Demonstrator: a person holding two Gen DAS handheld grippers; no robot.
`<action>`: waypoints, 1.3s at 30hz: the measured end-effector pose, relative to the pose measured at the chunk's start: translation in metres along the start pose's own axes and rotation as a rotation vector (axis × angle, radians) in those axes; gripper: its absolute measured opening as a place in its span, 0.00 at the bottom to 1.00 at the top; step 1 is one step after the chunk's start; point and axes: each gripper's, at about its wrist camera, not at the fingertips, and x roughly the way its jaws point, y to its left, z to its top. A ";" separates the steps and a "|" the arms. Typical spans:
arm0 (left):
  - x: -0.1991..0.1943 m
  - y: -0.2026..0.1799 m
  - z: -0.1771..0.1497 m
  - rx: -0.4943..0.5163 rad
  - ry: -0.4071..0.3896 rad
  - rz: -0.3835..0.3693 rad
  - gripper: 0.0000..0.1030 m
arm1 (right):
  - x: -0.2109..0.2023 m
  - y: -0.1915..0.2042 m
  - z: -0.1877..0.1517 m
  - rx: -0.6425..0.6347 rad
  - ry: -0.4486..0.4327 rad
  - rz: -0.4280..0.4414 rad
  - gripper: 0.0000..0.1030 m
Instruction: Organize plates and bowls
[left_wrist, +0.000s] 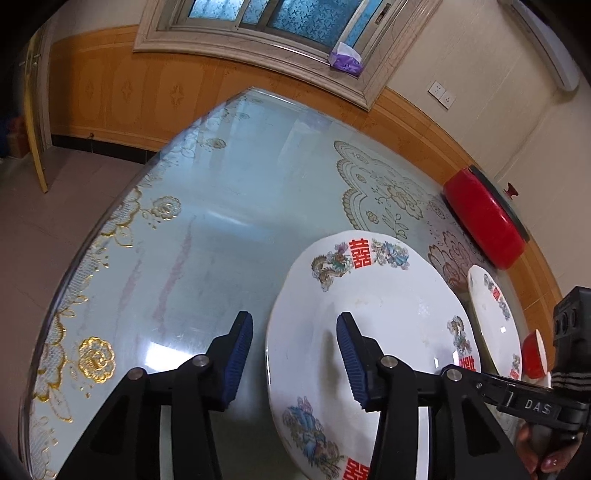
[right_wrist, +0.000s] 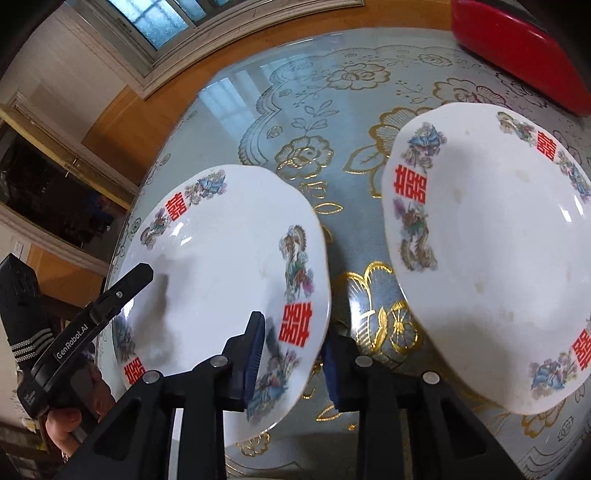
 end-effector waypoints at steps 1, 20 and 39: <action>0.000 0.001 0.000 0.000 -0.006 -0.006 0.44 | 0.001 0.001 0.002 -0.001 -0.002 -0.001 0.29; -0.015 -0.027 -0.019 0.199 -0.090 0.134 0.30 | -0.010 0.018 -0.010 -0.079 -0.052 -0.031 0.25; -0.034 -0.053 -0.047 0.278 -0.099 0.069 0.28 | -0.046 0.012 -0.048 -0.147 -0.144 -0.095 0.25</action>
